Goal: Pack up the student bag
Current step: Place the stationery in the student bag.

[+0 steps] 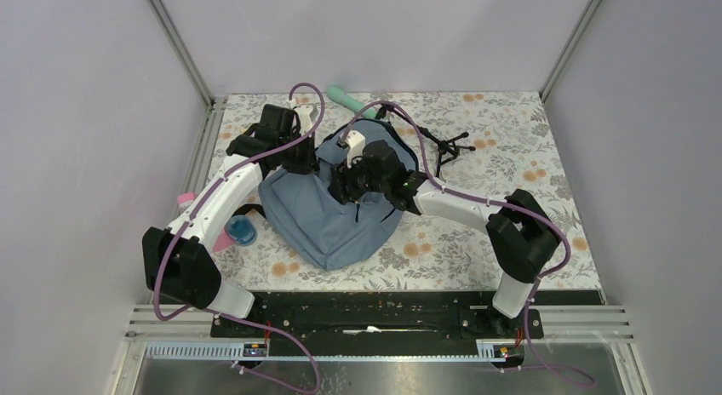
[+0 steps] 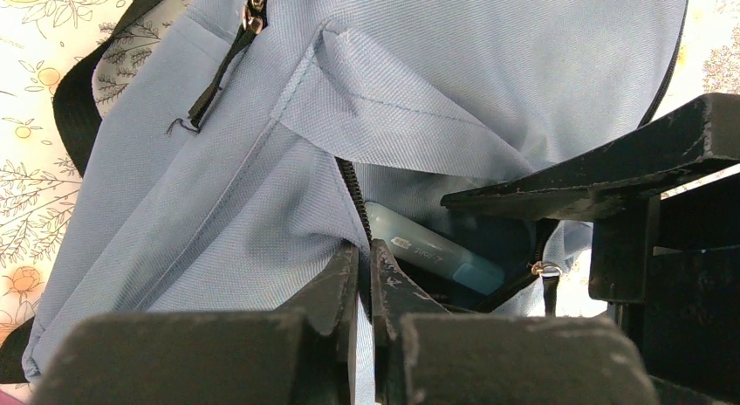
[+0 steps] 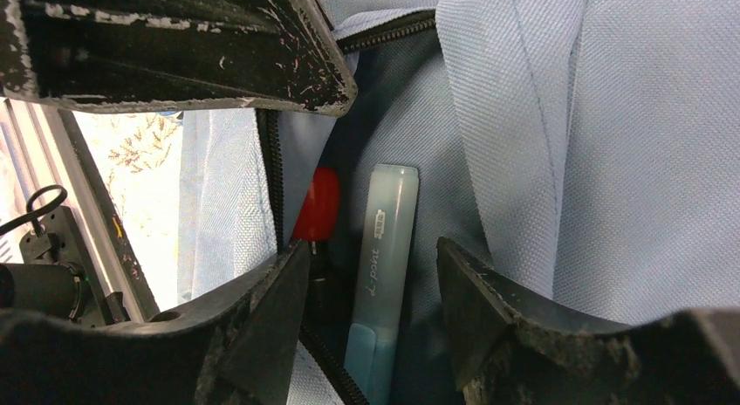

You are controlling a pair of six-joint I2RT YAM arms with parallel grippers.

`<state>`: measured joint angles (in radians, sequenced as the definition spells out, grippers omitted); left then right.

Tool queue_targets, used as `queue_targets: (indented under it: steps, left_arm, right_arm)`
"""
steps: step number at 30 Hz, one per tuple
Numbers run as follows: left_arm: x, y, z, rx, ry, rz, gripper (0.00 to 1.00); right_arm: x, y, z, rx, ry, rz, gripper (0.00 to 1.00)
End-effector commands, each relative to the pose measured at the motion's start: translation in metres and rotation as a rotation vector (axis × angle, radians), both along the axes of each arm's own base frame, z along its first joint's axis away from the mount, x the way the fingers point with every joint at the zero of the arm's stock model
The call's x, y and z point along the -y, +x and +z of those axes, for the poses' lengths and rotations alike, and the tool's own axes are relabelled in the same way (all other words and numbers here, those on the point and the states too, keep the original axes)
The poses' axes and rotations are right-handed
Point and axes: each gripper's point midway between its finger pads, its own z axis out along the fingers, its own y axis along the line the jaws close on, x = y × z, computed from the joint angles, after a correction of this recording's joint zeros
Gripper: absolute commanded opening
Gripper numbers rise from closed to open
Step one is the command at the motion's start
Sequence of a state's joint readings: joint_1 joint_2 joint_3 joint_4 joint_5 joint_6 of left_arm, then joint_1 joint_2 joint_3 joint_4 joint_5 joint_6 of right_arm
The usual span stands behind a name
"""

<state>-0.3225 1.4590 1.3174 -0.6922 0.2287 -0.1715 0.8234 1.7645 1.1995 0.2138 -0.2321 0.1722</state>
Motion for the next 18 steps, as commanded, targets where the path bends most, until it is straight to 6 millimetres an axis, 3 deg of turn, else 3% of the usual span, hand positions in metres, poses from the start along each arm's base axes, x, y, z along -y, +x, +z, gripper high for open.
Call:
queue_targets:
  steps: [1, 6, 10, 14, 18]
  left_arm:
    - [0.002, 0.007, 0.036, 0.131, -0.039, -0.017, 0.0]
    - [0.0, 0.009, 0.033, 0.127, -0.026, -0.01, 0.0]
    - [-0.003, 0.01, 0.032, 0.13, -0.009, 0.0, 0.0]
    - [-0.005, 0.011, 0.032, 0.131, -0.003, 0.007, 0.0]
    - [-0.005, 0.011, 0.029, 0.125, -0.002, 0.007, 0.0]
  right_arm:
    - [-0.002, -0.009, 0.04, 0.021, 0.091, 0.035, 0.63]
    - [0.008, -0.02, 0.068, 0.056, 0.13, 0.047, 0.66]
    - [0.026, -0.022, 0.083, 0.084, 0.129, -0.012, 0.67]
    - [0.052, -0.025, 0.081, 0.094, 0.093, -0.095, 0.68]
    - [0.091, -0.019, 0.07, 0.065, 0.049, -0.231, 0.71]
